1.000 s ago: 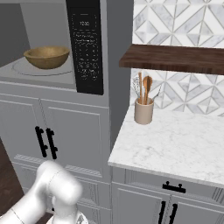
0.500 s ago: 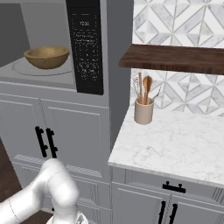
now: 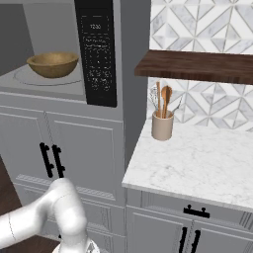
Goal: Open the microwave, place the bowl with waffle inside the microwave, then close the microwave door and turn it on.
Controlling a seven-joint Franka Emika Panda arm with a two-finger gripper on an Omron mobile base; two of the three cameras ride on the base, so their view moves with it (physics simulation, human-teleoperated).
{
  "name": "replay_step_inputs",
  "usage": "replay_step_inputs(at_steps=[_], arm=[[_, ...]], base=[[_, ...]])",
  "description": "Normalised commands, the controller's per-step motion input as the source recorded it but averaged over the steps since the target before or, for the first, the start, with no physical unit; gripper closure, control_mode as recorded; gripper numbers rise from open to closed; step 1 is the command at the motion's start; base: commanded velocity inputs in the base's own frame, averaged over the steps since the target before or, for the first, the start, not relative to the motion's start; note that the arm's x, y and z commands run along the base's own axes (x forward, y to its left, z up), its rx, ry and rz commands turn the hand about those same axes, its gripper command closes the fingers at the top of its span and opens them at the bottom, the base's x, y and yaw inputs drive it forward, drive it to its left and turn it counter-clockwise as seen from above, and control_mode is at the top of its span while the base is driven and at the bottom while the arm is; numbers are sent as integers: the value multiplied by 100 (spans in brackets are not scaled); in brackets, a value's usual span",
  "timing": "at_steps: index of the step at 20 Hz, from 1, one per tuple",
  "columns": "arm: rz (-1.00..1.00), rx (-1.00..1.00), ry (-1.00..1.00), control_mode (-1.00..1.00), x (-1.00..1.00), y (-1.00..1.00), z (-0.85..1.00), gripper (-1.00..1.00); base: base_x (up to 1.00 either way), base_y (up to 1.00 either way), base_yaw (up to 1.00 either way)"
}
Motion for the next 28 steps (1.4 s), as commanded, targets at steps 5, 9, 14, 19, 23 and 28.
replay_step_inputs(at_steps=[5,9,14,19,23,28], arm=[[0,30,5,-100,0,-100,67,100],[0,31,8,-100,0,-100,63,100],[3,37,12,-100,0,-100,39,100],[16,28,5,-100,32,-100,1,100],[41,17,4,-100,72,-91,0,100],[61,4,6,-100,94,-48,-33,100]], base=[[0,0,0],[0,0,0],[0,0,0],[0,0,0],[0,0,0],[0,0,0]])
